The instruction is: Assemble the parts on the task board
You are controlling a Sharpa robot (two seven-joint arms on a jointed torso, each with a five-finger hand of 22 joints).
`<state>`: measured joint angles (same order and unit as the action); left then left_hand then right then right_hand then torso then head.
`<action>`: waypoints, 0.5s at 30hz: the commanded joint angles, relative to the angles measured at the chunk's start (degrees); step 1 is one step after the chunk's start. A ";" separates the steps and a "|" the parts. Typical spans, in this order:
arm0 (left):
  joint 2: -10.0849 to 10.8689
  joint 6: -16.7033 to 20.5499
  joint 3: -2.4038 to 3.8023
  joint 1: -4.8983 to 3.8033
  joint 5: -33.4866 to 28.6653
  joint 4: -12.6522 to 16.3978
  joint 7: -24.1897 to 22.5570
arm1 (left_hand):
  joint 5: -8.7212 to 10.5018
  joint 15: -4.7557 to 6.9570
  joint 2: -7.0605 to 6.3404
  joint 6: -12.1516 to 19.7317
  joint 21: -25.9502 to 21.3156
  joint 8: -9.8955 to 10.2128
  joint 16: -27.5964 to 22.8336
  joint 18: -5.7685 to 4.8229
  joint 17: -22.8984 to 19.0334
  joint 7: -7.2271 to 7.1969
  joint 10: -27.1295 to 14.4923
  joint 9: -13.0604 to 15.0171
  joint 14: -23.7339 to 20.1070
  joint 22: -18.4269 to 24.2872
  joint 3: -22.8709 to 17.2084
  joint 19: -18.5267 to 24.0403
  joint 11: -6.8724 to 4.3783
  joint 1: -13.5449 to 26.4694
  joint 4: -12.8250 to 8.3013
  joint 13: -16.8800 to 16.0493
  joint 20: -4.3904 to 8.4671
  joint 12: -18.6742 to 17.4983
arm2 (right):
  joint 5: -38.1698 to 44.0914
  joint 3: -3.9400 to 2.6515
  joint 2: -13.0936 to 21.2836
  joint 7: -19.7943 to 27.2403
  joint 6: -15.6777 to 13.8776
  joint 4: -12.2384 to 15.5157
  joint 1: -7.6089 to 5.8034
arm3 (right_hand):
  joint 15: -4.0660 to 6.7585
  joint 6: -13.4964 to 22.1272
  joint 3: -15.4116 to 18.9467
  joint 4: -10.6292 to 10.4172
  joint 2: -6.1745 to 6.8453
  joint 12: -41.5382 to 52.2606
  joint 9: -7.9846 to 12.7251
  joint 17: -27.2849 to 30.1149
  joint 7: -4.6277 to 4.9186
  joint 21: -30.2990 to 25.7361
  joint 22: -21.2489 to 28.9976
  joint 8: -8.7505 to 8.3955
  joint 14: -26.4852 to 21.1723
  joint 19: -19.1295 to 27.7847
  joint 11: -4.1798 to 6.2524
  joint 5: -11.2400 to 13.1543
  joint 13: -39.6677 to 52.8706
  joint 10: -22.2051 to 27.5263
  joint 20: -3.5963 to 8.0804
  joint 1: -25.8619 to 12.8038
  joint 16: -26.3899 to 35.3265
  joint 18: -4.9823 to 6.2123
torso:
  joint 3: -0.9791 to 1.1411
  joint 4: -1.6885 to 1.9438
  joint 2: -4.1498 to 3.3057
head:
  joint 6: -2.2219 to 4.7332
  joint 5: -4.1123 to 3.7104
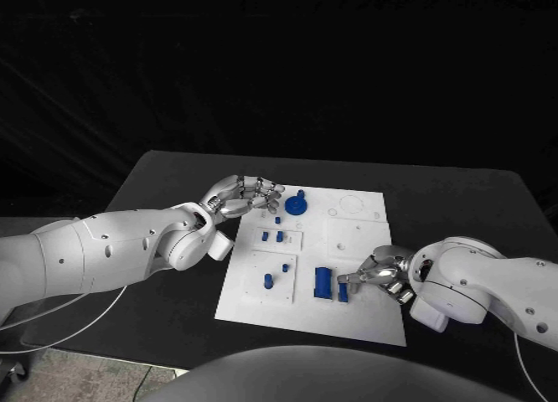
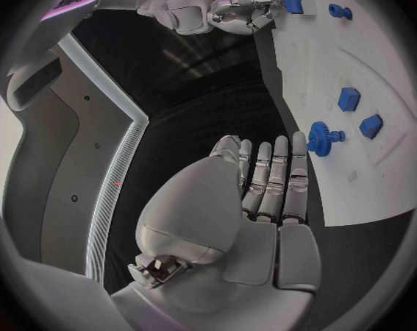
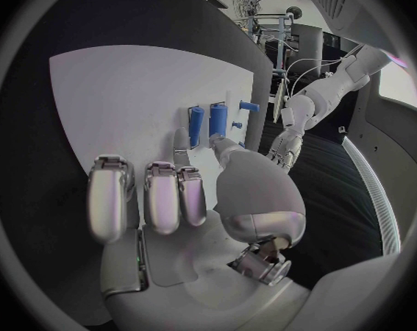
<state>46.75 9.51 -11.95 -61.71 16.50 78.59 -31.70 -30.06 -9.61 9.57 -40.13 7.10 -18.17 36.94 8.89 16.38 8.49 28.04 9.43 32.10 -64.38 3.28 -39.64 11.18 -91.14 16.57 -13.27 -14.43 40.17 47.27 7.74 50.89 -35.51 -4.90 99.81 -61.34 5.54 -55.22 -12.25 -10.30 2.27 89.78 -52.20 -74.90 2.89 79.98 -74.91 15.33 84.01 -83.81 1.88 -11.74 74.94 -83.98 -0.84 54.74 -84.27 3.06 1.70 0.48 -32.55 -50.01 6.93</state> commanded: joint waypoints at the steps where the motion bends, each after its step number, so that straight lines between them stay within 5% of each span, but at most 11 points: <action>1: 0.00 -1.04 0.03 0.05 -0.18 0.12 -0.31 | -0.24 -0.50 -0.15 0.10 -0.22 0.39 0.24 -0.22 0.07 0.34 -0.09 -0.06 0.02 -0.05 -0.31 -0.42 0.31 -0.48 -0.13 0.07 -0.12 -0.24 | 3.44 -0.01 0.76 1.55 -1.79 1.07 0.05 | -0.24 0.28 0.77 -0.06 -0.06 0.22 -0.63 -3.09 -0.39 -0.21 -11.86 1.02 3.94 -2.48 -0.14 0.83 15.06 -6.02 -0.22 -0.55 0.23 -0.61 | 0.01 -0.01 0.04 | 0.01 0.05; 6: 0.01 -1.09 0.03 0.06 -0.18 0.09 -0.29 | -0.24 -0.50 -0.15 0.10 -0.22 0.39 0.24 -0.22 0.07 0.34 -0.09 -0.06 0.02 -0.05 -0.31 -0.42 0.31 -0.48 -0.13 0.07 -0.12 -0.24 | 6.90 -0.03 2.29 3.02 -1.74 2.90 0.04 | 0.25 0.84 2.41 0.51 0.03 0.22 -4.46 -3.10 -1.09 -0.21 -11.85 5.83 3.95 -2.47 0.42 1.90 15.06 -6.02 0.20 0.79 0.16 -0.59 | 0.01 0.01 0.06 | 0.01 -0.03; 9: -0.03 -1.15 0.03 0.09 -0.18 0.06 -0.26 | -0.26 -0.53 -0.15 0.10 -0.22 0.38 0.27 -0.24 0.07 0.34 -0.09 -0.06 0.05 -0.07 -0.36 -0.42 0.34 -0.52 -0.15 0.08 -0.13 -0.24 | 7.88 -0.02 2.87 3.07 0.04 3.60 0.08 | 0.72 1.54 3.80 0.93 -0.02 0.22 -9.70 -3.08 -1.79 -0.27 -11.83 11.57 3.95 -2.44 1.09 3.31 15.06 -6.02 0.58 1.82 0.11 -0.59 | 0.01 0.00 0.05 | 0.01 -0.07; 10: -0.04 -1.17 0.03 0.10 -0.18 0.06 -0.26 | -0.26 -0.53 -0.15 0.10 -0.22 0.38 0.27 -0.24 0.07 0.34 -0.09 -0.06 0.05 -0.07 -0.36 -0.42 0.34 -0.52 -0.15 0.08 -0.13 -0.24 | 8.07 -0.02 3.01 2.95 0.76 3.79 0.14 | 0.79 3.00 4.52 0.74 -0.47 0.22 -12.85 -3.02 -2.22 -0.34 -11.81 14.55 3.93 -2.42 1.27 3.63 15.06 -6.02 1.05 2.01 0.12 -0.51 | 0.01 0.01 0.04 | 0.01 -0.10; 15: -0.05 -1.22 0.03 0.14 -0.18 0.06 -0.24 | -0.26 -0.53 -0.15 0.10 -0.22 0.38 0.27 -0.24 0.07 0.34 -0.09 -0.06 0.05 -0.07 -0.36 -0.42 0.34 -0.52 -0.15 0.08 -0.13 -0.24 | 8.57 -0.01 3.46 2.37 3.21 4.18 0.74 | 1.46 3.56 6.17 1.08 -0.38 0.22 -19.66 -2.81 -2.91 -0.40 -11.80 22.23 3.90 -2.40 1.98 5.13 15.06 -6.02 1.30 3.39 0.18 -0.56 | -0.01 0.02 0.05 | 0.01 -0.07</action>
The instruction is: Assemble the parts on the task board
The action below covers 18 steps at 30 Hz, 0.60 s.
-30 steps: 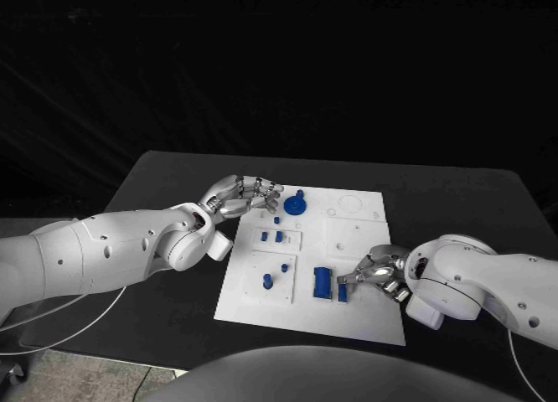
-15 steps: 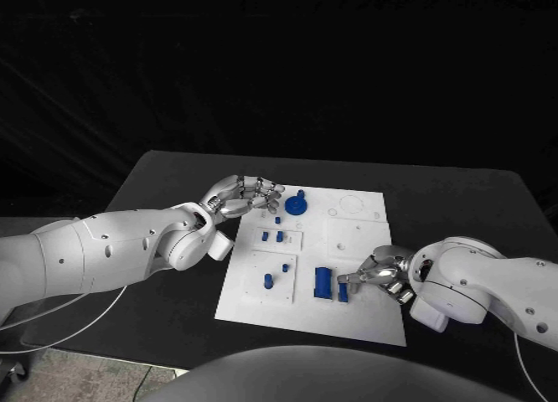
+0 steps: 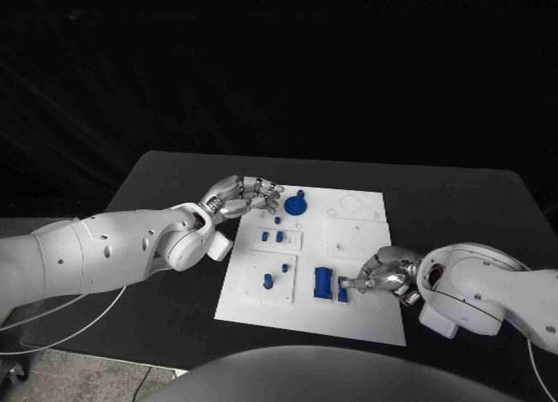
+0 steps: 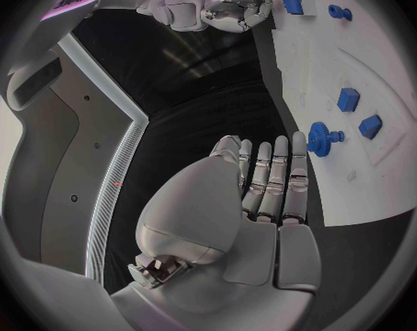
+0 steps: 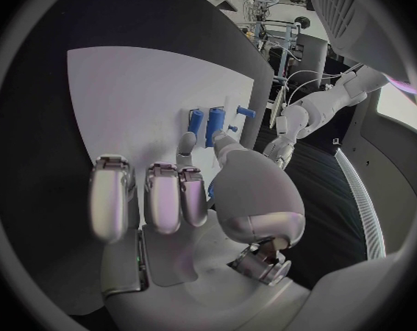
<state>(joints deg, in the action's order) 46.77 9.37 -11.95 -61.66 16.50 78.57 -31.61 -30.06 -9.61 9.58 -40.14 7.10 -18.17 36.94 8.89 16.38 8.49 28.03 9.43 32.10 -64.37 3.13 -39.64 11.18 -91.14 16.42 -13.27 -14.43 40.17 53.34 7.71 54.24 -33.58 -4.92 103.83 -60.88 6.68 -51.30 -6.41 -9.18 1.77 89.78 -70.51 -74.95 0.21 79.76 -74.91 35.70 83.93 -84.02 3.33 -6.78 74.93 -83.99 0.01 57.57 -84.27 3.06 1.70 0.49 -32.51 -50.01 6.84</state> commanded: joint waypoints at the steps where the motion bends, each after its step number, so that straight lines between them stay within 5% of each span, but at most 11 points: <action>1: -0.06 -1.09 0.03 0.10 -0.17 0.09 -0.33 | -0.27 -0.55 -0.15 0.09 -0.23 0.37 0.29 -0.25 0.08 0.34 -0.07 -0.06 0.07 -0.11 -0.26 -0.42 0.37 -0.56 -0.02 0.09 -0.13 -0.24 | 2.54 0.03 0.13 0.38 3.48 0.17 0.41 | 0.44 -2.01 0.62 -0.04 0.02 0.22 -3.38 -2.72 -0.42 -0.18 -11.81 5.53 3.97 -2.19 0.65 0.18 15.07 -6.01 0.55 0.77 0.19 -0.56 | 0.00 0.02 0.01 | 0.01 0.00; 2: -0.01 -1.08 0.03 0.10 -0.17 0.11 -0.32 | -0.28 -0.56 -0.15 0.09 -0.23 0.37 0.30 -0.26 0.08 0.34 -0.07 -0.06 0.08 -0.12 -0.28 -0.42 0.38 -0.58 -0.02 0.09 -0.14 -0.24 | 2.63 0.03 0.15 0.30 3.81 0.15 0.62 | 0.59 -4.07 0.92 0.00 -0.12 0.22 -5.59 -2.71 -0.61 -0.17 -11.81 9.70 3.97 -2.20 0.84 0.13 15.07 -6.01 0.68 1.06 0.18 -0.57 | 0.01 0.01 0.00 | 0.01 0.04; 6: 0.07 -1.11 0.03 0.12 -0.17 0.13 -0.27 | -0.28 -0.56 -0.15 0.09 -0.23 0.37 0.30 -0.26 0.08 0.34 -0.07 -0.06 0.08 -0.12 -0.28 -0.42 0.38 -0.58 -0.02 0.09 -0.14 -0.24 | 2.89 0.04 -0.04 0.14 4.45 0.00 1.05 | 0.76 -7.25 1.28 0.12 -0.31 0.22 -8.18 -2.75 -0.88 -0.06 -11.85 15.17 3.98 -2.25 1.07 0.02 15.07 -6.01 0.85 1.51 0.14 -0.59 | 0.02 0.01 -0.03 | 0.01 0.07; 9: 0.08 -1.15 0.03 0.13 -0.17 0.14 -0.23 | -0.28 -0.56 -0.15 0.09 -0.23 0.37 0.30 -0.26 0.08 0.34 -0.07 -0.06 0.08 -0.12 -0.28 -0.42 0.38 -0.58 -0.02 0.09 -0.14 -0.24 | 2.99 0.04 -0.23 0.13 4.68 -0.10 1.18 | 0.83 -8.30 1.42 0.19 -0.33 0.22 -8.91 -2.81 -0.98 -0.02 -11.86 16.88 4.00 -2.27 1.14 0.01 15.07 -6.01 0.91 1.66 0.11 -0.61 | 0.01 0.01 -0.04 | 0.01 0.04; 18: -0.02 -1.28 0.03 0.14 -0.17 0.12 -0.10 | -0.28 -0.56 -0.15 0.09 -0.23 0.37 0.30 -0.26 0.08 0.34 -0.07 -0.06 0.08 -0.12 -0.28 -0.42 0.38 -0.58 -0.02 0.09 -0.14 -0.24 | 3.27 0.04 -0.71 -0.12 5.18 -0.43 1.37 | 0.91 -8.62 1.55 0.45 -0.23 0.22 -9.23 -2.58 -1.08 -0.06 -11.85 17.70 3.95 -2.25 1.24 0.07 15.07 -6.01 0.97 2.04 0.21 -0.60 | -0.02 -0.01 -0.08 | 0.01 0.04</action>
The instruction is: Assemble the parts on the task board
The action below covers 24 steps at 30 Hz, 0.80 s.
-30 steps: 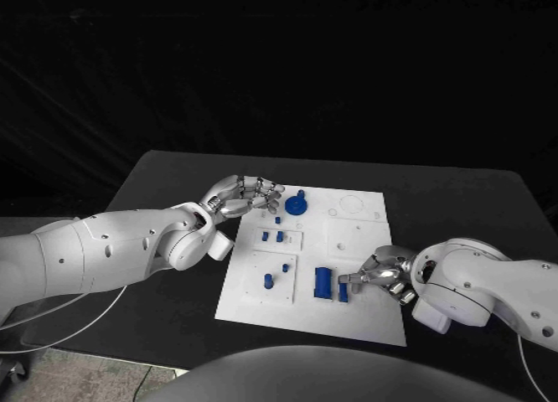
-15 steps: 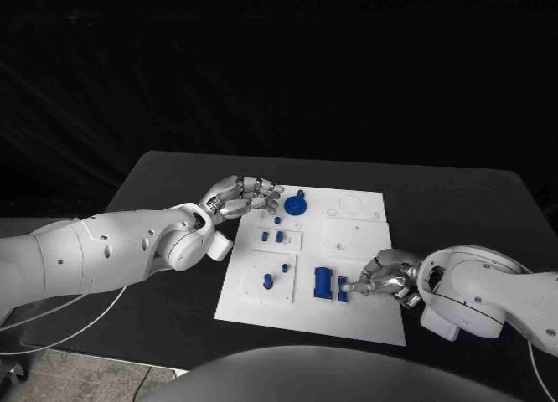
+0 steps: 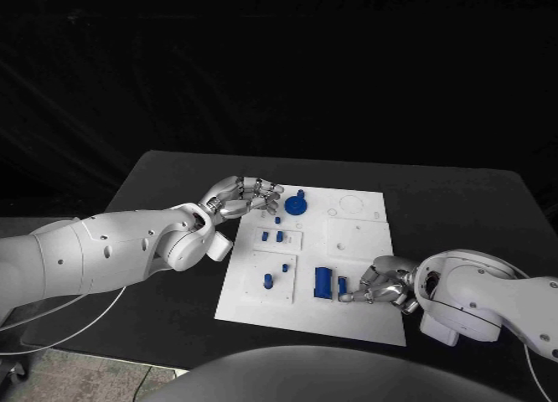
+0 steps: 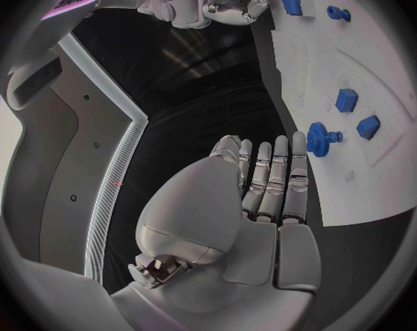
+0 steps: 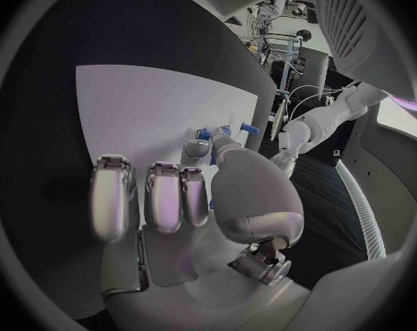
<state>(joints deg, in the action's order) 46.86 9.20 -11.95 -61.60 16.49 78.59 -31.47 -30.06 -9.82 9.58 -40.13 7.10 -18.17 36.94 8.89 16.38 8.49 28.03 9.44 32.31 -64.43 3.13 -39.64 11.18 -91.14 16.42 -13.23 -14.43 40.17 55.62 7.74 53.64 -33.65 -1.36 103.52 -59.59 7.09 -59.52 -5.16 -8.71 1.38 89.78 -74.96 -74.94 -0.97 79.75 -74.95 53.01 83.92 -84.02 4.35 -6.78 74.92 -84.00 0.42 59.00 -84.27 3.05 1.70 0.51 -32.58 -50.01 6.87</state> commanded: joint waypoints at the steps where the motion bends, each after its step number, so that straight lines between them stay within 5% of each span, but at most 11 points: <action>1: -0.11 -1.12 0.03 0.07 -0.17 0.09 -0.23 | -0.28 -0.36 -0.15 0.09 -0.23 0.37 0.30 -0.26 0.08 0.34 -0.07 -0.07 -0.13 -0.06 -0.28 -0.42 0.38 -0.58 -0.02 0.05 -0.14 -0.24 | 1.01 0.00 -0.15 -0.07 1.62 -0.19 0.10 | 0.50 -0.33 0.31 0.04 0.17 0.22 -4.77 -2.57 0.09 -0.04 -11.81 0.39 3.96 -2.26 0.23 0.09 15.08 -6.00 0.57 0.71 0.22 -0.59 | -0.01 -0.03 0.02 | 0.01 0.02; 24: -0.14 -1.29 0.03 0.14 -0.17 0.07 -0.09 | -0.31 -0.43 -0.17 0.06 -0.23 0.35 0.38 -0.31 0.09 0.36 -0.01 -0.07 -0.05 -0.13 -0.41 -0.42 0.47 -0.66 -0.05 0.07 -0.16 -0.23 | 1.24 0.00 -1.80 -0.62 -0.21 -2.34 0.38 | 0.68 0.66 -0.43 1.23 -1.93 0.22 -4.56 -2.24 -0.07 -0.14 -11.79 0.89 3.91 -2.22 0.41 0.33 15.08 -6.00 0.78 3.22 0.36 -0.58 | -0.01 0.02 0.00 | 0.01 0.16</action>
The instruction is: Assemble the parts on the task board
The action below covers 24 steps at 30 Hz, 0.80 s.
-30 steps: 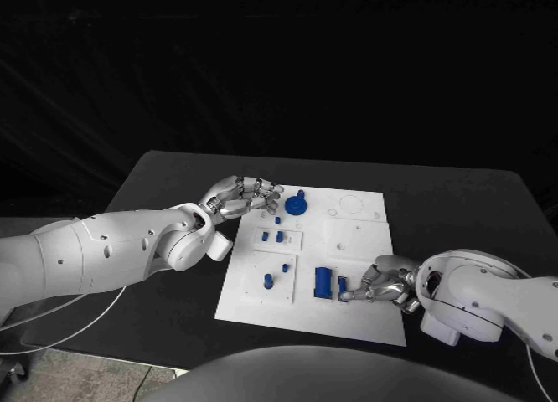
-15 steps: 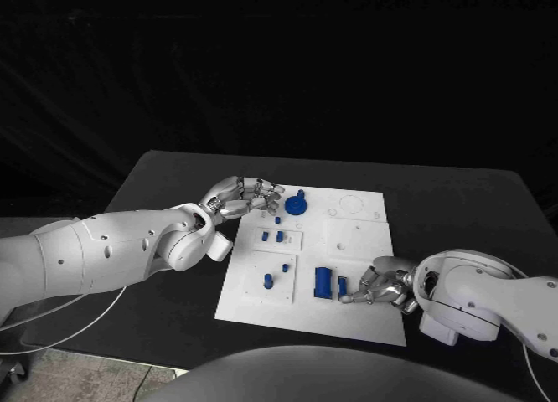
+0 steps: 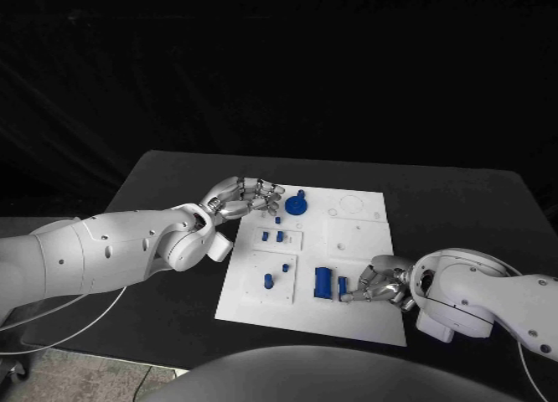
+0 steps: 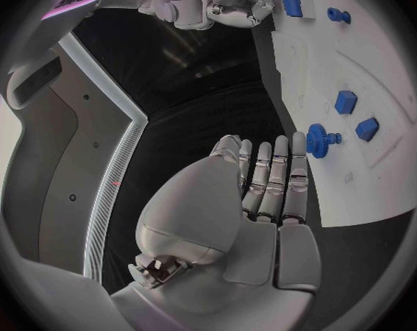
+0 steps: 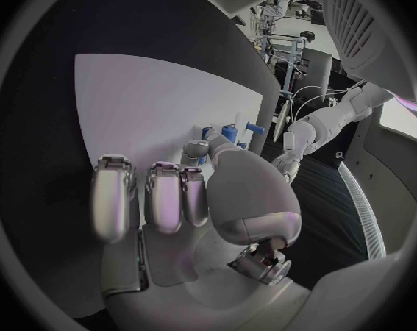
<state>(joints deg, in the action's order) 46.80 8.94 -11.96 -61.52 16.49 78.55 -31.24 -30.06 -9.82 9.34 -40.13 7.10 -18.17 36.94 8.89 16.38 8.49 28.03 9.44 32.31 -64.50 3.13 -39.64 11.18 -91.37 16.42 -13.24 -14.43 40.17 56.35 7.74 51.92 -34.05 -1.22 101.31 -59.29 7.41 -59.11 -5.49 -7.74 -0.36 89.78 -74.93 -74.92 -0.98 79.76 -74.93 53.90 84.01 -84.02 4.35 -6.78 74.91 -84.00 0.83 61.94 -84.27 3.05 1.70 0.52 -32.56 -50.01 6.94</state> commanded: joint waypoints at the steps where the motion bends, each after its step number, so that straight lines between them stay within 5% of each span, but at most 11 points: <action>1: -0.08 -1.05 0.03 0.07 -0.16 0.10 -0.31 | -0.31 -0.43 0.06 0.06 -0.23 0.35 0.38 -0.31 0.09 0.36 -0.01 -0.08 -0.04 -0.06 -0.41 -0.42 0.47 -0.43 -0.05 0.08 -0.16 -0.23 | 0.50 0.00 -0.09 -0.21 -0.36 -0.15 0.08 | 0.36 0.25 -0.10 0.26 -0.20 0.22 -4.58 -2.26 -0.06 -0.14 -11.81 0.00 3.82 -2.23 0.41 0.33 15.09 -6.00 0.38 0.28 0.36 -0.58 | -0.01 0.01 -0.02 | 0.01 0.09; 9: 0.05 -1.08 0.03 0.20 -0.16 0.15 -0.45 | -0.33 -0.47 0.05 0.05 -0.23 0.34 0.42 -0.34 0.09 0.38 0.02 -0.08 -0.03 -0.11 -0.51 -0.42 0.53 -0.50 -0.07 0.10 -0.17 -0.24 | 0.26 0.00 0.23 0.90 -0.75 0.19 0.09 | 0.37 1.05 0.64 -0.07 -0.11 0.22 -4.24 -2.17 -0.06 -0.22 -11.79 -0.64 3.81 -2.20 0.42 2.23 15.09 -6.00 0.40 -0.22 0.39 -0.57 | 0.03 -0.03 0.04 | 0.01 0.35; 15: 1.06 -0.37 0.04 0.24 -0.59 1.07 -1.12 | -0.36 -0.51 0.02 0.02 -0.23 0.31 0.44 -0.37 0.09 0.37 0.04 -0.07 -0.02 -0.15 -0.58 -0.41 0.57 -0.58 -0.11 0.12 -0.17 -0.24 | -0.34 -0.04 1.78 4.19 -3.33 1.58 -0.63 | 0.41 1.80 3.46 -2.56 1.06 0.22 -3.75 -2.10 -0.13 -0.21 -11.79 -1.60 3.80 -2.21 0.48 3.86 15.09 -6.00 0.44 -3.53 0.41 -0.57 | -0.01 -0.26 0.20 | 0.01 0.36; 17: 1.78 0.24 0.07 0.23 -0.75 1.99 -1.55 | -0.38 -0.54 -0.03 -0.01 -0.23 0.29 0.46 -0.39 0.09 0.37 0.07 -0.07 0.00 -0.18 -0.62 -0.41 0.61 -0.63 -0.14 0.13 -0.18 -0.23 | -1.52 -0.06 3.09 6.34 -4.63 2.26 -2.29 | 0.46 2.92 5.55 -5.14 1.28 0.22 -3.01 -1.77 -0.22 -0.32 -11.76 -3.35 3.74 -2.16 0.55 3.79 15.09 -6.00 0.48 -6.19 0.57 -0.55 | 0.04 -0.33 0.45 | 0.01 0.40; 21: 3.00 1.31 0.15 -0.12 -0.85 3.81 -2.13 | -0.26 -0.63 -0.26 -0.20 -0.21 0.16 0.57 -0.47 0.10 0.44 0.26 -0.03 0.08 -0.32 -0.61 -0.44 0.74 -0.46 0.02 0.16 -0.20 -0.17 | -5.27 -0.07 4.91 9.48 -8.27 2.38 -5.74 | 0.42 4.17 9.29 -9.00 -0.61 0.22 -1.60 0.67 -0.22 -1.81 -11.30 -6.28 3.22 -1.58 0.63 2.30 15.09 -6.00 0.52 -11.48 1.92 -0.21 | 0.23 -0.64 1.00 | 0.01 0.97; 23: 3.62 1.91 0.18 -0.67 -0.86 4.75 -2.48 | 0.27 -0.70 -0.15 -0.36 -0.25 0.08 0.67 -0.52 0.07 0.44 0.46 -0.04 0.00 -0.50 -0.31 -0.51 0.79 0.80 0.35 0.20 -0.19 -0.05 | -7.74 -0.07 5.39 11.86 -12.00 1.77 -7.39 | 0.30 8.21 11.69 -9.04 -3.24 0.22 1.21 4.44 -0.08 -5.13 -10.24 -12.67 2.32 -0.32 0.40 0.26 15.09 -6.00 0.39 -16.23 4.18 0.48 | 0.34 -1.02 1.20 | 0.01 1.40; 24: 3.88 2.24 0.19 -0.99 -0.86 5.14 -2.66 | 0.66 -0.65 0.07 -0.37 -0.33 0.09 0.70 -0.58 0.04 0.40 0.50 -0.08 -0.12 -0.55 0.07 -0.53 0.81 2.06 0.42 0.20 -0.24 0.04 | -8.88 -0.07 5.47 13.47 -14.23 1.30 -8.02 | 0.33 8.23 12.67 -8.96 -4.02 0.22 1.79 5.60 0.03 -6.22 -9.89 -13.41 2.08 0.10 0.33 -0.06 15.09 -6.00 0.21 -17.53 4.96 0.65 | 0.38 -1.17 1.24 | 0.01 1.49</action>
<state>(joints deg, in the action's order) 50.49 9.75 -11.91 -62.05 16.08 83.10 -31.91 -29.75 -10.25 9.28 -40.34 7.10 -18.17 37.49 8.90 16.43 8.69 28.56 9.44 32.30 -64.97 3.00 -39.85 11.69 -90.37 16.61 -13.13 -14.63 40.17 52.66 7.65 57.29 -27.08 -7.78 103.09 -66.88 7.51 -51.38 6.32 -16.72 -3.64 89.78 -73.65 -70.43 -1.05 74.54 -74.91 41.67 83.91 -84.02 4.58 -6.37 74.91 -83.99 0.83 45.74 -80.01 3.05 1.88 -0.14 -31.70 -50.01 8.03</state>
